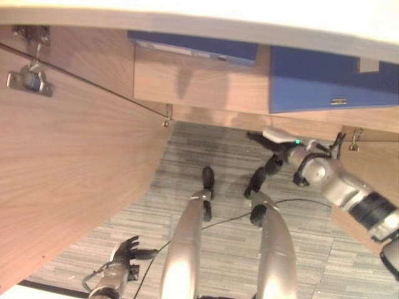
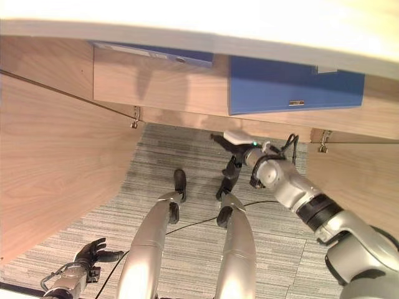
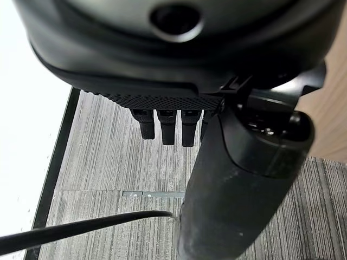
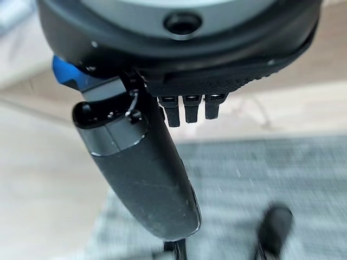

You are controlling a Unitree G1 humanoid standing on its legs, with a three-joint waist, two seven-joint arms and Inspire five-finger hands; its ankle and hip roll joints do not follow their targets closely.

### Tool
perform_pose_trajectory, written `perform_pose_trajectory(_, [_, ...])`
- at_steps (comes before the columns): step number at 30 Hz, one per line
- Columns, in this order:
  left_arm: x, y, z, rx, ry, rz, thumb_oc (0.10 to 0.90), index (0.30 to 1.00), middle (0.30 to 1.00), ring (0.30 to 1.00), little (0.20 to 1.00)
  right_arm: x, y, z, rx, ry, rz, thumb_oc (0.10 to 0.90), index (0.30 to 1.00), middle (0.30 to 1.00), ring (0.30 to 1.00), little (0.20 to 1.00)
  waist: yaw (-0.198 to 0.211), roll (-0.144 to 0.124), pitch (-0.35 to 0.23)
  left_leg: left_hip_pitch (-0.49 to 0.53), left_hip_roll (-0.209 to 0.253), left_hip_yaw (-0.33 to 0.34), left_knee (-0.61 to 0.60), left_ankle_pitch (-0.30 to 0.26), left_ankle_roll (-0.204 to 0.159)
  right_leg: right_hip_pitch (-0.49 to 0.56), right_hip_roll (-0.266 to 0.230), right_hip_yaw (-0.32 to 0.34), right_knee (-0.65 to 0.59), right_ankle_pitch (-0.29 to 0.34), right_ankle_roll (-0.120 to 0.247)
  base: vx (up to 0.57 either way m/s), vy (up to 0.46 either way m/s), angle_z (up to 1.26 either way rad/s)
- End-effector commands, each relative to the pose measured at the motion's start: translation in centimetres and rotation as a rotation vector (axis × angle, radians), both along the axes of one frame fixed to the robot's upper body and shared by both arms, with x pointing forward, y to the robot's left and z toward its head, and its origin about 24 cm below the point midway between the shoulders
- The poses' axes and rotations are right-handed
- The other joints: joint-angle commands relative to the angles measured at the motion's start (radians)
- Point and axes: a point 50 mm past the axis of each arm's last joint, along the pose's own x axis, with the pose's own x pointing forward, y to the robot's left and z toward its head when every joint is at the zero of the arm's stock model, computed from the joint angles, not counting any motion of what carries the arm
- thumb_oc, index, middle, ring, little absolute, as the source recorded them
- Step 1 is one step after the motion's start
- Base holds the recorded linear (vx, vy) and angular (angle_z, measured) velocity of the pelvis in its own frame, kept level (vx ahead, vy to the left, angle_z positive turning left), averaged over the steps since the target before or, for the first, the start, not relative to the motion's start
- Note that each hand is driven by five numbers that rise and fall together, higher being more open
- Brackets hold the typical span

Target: Put the empty folder in the office cabinet

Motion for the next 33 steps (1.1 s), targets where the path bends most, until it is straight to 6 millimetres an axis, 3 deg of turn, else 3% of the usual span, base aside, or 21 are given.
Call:
perform_pose_trajectory(1, [-7.2,2.0,-2.1,0.038,0.231,0.078,0.8,0.9,0.9,0.9,0.9,-1.5,0.2,0.2,-0.015,-0.022,0.068,0.8,0.9,0.9,0.9,0.9,-0.01,0.025,-0.031,0.033,0.01,-0.07,-0.094,-0.032,-0.067,0.069,-0.026,-0.011,0.052,-0.146,0.088,0.0,0.0,0.0])
perform_pose_trajectory(4, [-7.3,2.0,-2.1,0.038,0.236,0.083,0.8,0.9,0.9,0.9,0.9,-2.3,-1.5,-0.5,-0.015,-0.012,0.015,0.8,0.9,0.9,0.9,0.9,-0.021,0.019,-0.03,0.036,0.01,-0.072,-0.094,-0.033,-0.066,0.072,-0.024,-0.01,0.05,-0.144,0.088,0.0,0.0,0.0])
perform_pose_trajectory(9, [-7.6,2.1,-2.1,0.034,0.239,0.098,0.8,0.9,0.9,0.9,0.9,-3.4,-4.0,1.1,0.038,-0.084,-0.059,0.8,0.9,0.9,0.9,0.9,-0.036,0.008,-0.031,0.04,0.013,-0.069,-0.095,-0.034,-0.065,0.075,-0.022,-0.008,0.044,-0.138,0.088,-0.01,-0.003,-0.03])
perform_pose_trajectory(14, [-7.8,2.0,-2.2,0.018,0.23,0.117,0.8,0.9,0.9,0.9,0.9,-4.4,-6.1,3.8,0.108,-0.226,-0.113,0.8,0.9,0.9,0.9,0.9,-0.053,-0.005,-0.035,0.042,0.016,-0.068,-0.099,-0.034,-0.066,0.077,-0.018,-0.008,0.037,-0.133,0.089,0.0,-0.001,-0.01])
perform_pose_trajectory(15, [-7.9,2.0,-2.3,0.015,0.228,0.125,0.8,0.9,0.9,0.9,0.9,-4.6,-6.5,4.6,0.128,-0.28,-0.128,0.8,0.9,0.9,0.9,0.9,-0.055,-0.008,-0.035,0.041,0.016,-0.068,-0.098,-0.034,-0.066,0.076,-0.017,-0.007,0.035,-0.132,0.089,0.0,0.0,0.0])
perform_pose_trajectory(16, [-8.0,1.9,-2.4,0.008,0.223,0.145,0.8,0.9,0.9,0.9,0.9,-5.2,-6.9,6.6,0.185,-0.407,-0.138,0.8,0.9,0.9,0.9,0.9,-0.069,-0.016,-0.035,0.04,0.016,-0.068,-0.098,-0.036,-0.065,0.075,-0.016,-0.006,0.034,-0.131,0.091,0.0,0.0,0.0])
perform_pose_trajectory(18, [-8.0,1.8,-2.4,0.008,0.218,0.145,0.8,0.9,0.9,0.9,0.9,-5.7,-7.4,7.2,0.218,-0.468,-0.158,0.8,0.9,0.9,0.9,0.9,-0.07,-0.016,-0.034,0.04,0.016,-0.068,-0.097,-0.037,-0.065,0.075,-0.016,-0.006,0.035,-0.131,0.092,0.0,0.0,0.0])
perform_pose_trajectory(19, [-8.0,1.6,-2.4,0.007,0.207,0.159,0.8,0.9,0.9,0.9,0.9,-6.7,-8.1,8.7,0.288,-0.602,-0.184,0.8,0.9,0.9,0.9,0.9,-0.086,-0.021,-0.035,0.04,0.017,-0.067,-0.098,-0.039,-0.063,0.075,-0.013,-0.002,0.034,-0.131,0.093,0.0,0.0,0.0])
perform_pose_trajectory(24, [-8.0,1.4,-2.5,0.006,0.201,0.173,0.8,0.9,0.9,0.9,0.9,-9.0,-9.5,8.9,0.331,-0.768,-0.279,0.8,0.9,0.9,0.9,0.9,-0.107,-0.026,-0.04,0.036,0.016,-0.068,-0.097,-0.043,-0.06,0.073,-0.009,0.0,0.036,-0.134,0.093,0.0,0.002,-0.03])
perform_pose_trajectory(26, [-8.0,1.2,-2.6,0.007,0.201,0.174,0.8,0.9,0.9,0.9,0.9,-10.7,-9.7,7.9,0.357,-0.824,-0.326,0.8,0.9,0.9,0.9,0.9,-0.119,-0.03,-0.043,0.03,0.014,-0.069,-0.091,-0.046,-0.058,0.072,-0.005,0.001,0.037,-0.136,0.093,0.0,0.0,0.0])
perform_pose_trajectory(33, [-8.4,0.9,-2.8,0.005,0.205,0.178,0.8,0.9,0.9,0.9,0.9,-12.0,-9.4,7.0,0.335,-0.858,-0.347,0.8,0.9,0.9,0.9,0.9,-0.129,-0.032,-0.048,0.022,0.013,-0.07,-0.082,-0.051,-0.056,0.069,-0.002,-0.001,0.037,-0.137,0.094,0.0,0.002,-0.02])
